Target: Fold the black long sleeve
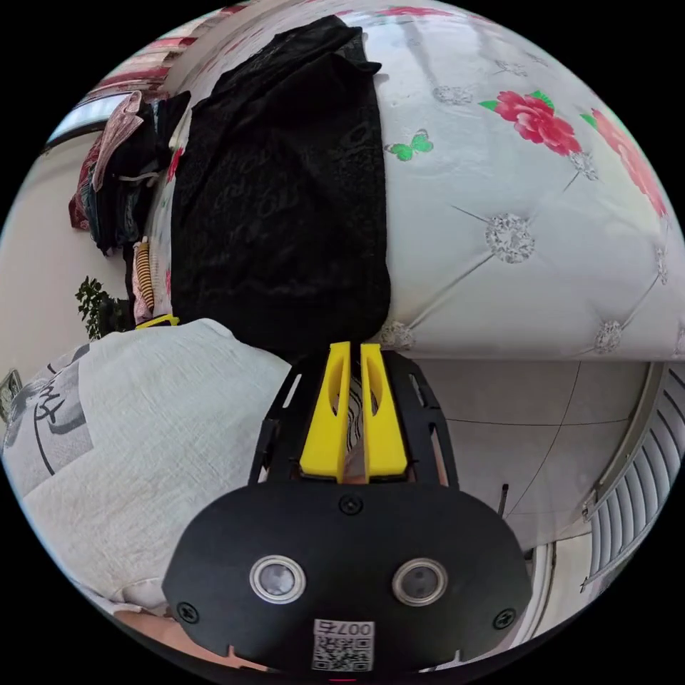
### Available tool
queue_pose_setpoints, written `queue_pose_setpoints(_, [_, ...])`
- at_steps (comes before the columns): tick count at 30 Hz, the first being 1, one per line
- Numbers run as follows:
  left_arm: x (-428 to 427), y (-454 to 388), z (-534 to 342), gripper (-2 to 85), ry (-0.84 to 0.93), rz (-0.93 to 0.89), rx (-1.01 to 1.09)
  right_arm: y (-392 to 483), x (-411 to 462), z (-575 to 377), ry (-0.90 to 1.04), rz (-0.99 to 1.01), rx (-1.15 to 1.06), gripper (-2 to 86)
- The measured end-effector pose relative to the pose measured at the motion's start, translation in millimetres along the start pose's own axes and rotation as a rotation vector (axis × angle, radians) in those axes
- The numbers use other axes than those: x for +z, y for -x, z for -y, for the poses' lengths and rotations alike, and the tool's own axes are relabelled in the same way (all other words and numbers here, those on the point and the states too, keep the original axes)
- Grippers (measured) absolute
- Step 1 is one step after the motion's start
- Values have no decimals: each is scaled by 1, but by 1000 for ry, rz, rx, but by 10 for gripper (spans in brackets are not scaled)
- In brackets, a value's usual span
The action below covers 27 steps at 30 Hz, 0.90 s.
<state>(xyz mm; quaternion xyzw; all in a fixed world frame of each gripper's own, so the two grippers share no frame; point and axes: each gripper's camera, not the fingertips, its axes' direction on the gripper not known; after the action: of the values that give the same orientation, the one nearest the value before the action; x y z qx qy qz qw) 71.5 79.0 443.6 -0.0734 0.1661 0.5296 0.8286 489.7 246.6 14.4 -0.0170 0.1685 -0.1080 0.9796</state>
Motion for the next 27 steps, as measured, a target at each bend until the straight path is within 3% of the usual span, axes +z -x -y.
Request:
queue_pose_setpoints(3, [-19, 17, 0, -1, -55, -103, -25, 11, -29, -5, -65, 95, -48, 5])
queue_pose_setpoints(9, [-112, 63, 20, -6, -356, -439, -45, 31, -142, 12, -349, 339, -135, 1])
queue_pose_setpoints(14, [-171, 120, 96, 0, -605, -560, -209, 53, -239, 102, -545, 397, -127, 9])
queue_pose_setpoints(16, [-174, 136, 121, 16, -659, -523, -305, 64, -253, 138, -600, 345, -100, 20])
queue_pose_setpoints(19, [-160, 153, 145, 59, -613, -427, -441, 71, -240, 193, -492, 302, -42, 33])
queue_pose_setpoints(27, [-101, 137, 124, 73, -411, -198, -356, 60, -176, 158, -454, 71, 5, 50])
